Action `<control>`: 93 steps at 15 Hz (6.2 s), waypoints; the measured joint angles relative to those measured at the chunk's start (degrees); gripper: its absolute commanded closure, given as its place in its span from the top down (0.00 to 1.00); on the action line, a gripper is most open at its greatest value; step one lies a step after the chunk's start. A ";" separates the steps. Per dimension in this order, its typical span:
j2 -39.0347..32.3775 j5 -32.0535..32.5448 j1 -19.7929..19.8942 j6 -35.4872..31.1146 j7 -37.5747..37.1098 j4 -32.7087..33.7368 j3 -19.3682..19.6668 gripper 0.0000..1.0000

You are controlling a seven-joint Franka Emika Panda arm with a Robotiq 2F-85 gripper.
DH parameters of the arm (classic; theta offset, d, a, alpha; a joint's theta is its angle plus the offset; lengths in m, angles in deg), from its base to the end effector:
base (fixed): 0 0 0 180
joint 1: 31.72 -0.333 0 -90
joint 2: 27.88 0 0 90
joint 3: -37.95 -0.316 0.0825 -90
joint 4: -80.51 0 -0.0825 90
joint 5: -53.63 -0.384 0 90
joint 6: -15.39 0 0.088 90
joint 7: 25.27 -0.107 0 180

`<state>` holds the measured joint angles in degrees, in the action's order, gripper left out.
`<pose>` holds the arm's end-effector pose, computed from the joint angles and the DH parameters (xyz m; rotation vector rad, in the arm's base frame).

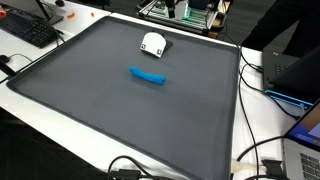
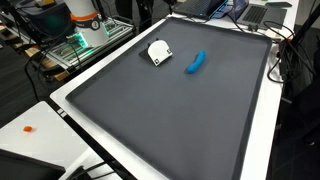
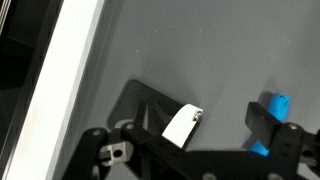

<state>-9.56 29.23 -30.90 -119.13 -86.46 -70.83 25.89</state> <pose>0.3995 0.0824 0.3504 -2.4321 1.6249 0.1730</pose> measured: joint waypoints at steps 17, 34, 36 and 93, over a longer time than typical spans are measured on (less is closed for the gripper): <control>-14.10 3.31 -0.70 -19.13 -10.21 -3.30 2.67 1.00; -17.28 14.53 -1.64 -25.46 -23.56 -3.10 4.93 0.00; -17.21 15.27 -1.64 -26.37 -24.64 -2.90 5.05 0.02; -41.48 29.73 -12.65 13.05 35.87 47.09 6.45 0.02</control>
<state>-51.04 58.96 -43.55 -106.07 -50.58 -23.74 32.33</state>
